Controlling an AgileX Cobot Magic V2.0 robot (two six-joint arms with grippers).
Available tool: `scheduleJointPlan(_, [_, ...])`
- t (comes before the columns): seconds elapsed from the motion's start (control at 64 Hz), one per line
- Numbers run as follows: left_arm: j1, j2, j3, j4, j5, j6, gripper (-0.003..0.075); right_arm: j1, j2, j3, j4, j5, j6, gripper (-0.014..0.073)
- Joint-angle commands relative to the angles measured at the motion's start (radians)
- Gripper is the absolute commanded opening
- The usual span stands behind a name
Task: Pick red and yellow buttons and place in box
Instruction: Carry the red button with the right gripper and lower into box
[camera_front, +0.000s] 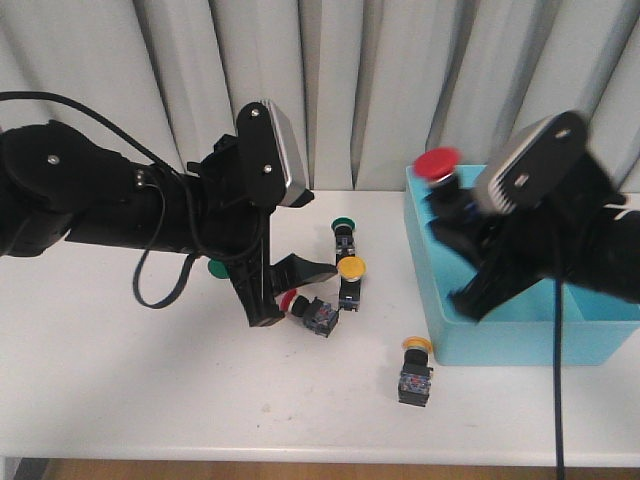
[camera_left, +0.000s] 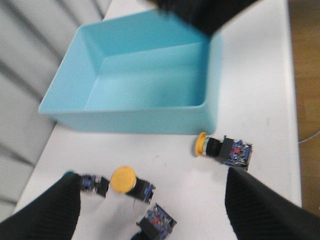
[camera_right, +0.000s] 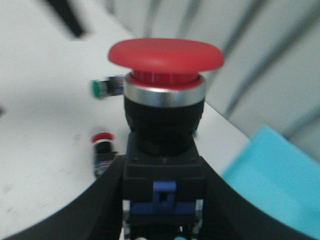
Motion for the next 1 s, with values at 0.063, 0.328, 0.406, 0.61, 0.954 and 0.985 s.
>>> scheduleJointPlan(0.063, [-0.004, 0.000, -0.027, 0.041, -0.052, -0.171, 0.0583, -0.188, 0.039, -0.080, -0.052, 0.037, 0.251, 0.0241])
scheduleJointPlan(0.328, [-0.004, 0.030, -0.027, 0.042, -0.003, -0.177, 0.0583, -0.361, 0.308, -0.272, -0.289, 0.273, 0.519, 0.0244])
scheduleJointPlan(0.406, [-0.004, 0.030, -0.027, 0.042, 0.008, -0.177, 0.0583, -0.360, 0.458, -0.375, -0.470, 0.318, 0.705, 0.0244])
scheduleJointPlan(0.61, [-0.004, 0.030, -0.027, 0.042, 0.013, -0.177, 0.0583, -0.360, 0.677, -0.538, -0.658, 0.413, 0.866, 0.0244])
scheduleJointPlan(0.954, [-0.004, 0.030, -0.027, 0.042, 0.018, -0.177, 0.0583, -0.340, 0.872, -0.684, -0.669, 0.535, 0.868, 0.0248])
scheduleJointPlan(0.985, [-0.004, 0.030, -0.027, 0.042, 0.018, -0.177, 0.0583, -0.334, 0.879, -0.686, -0.669, 0.537, 0.868, 0.0253])
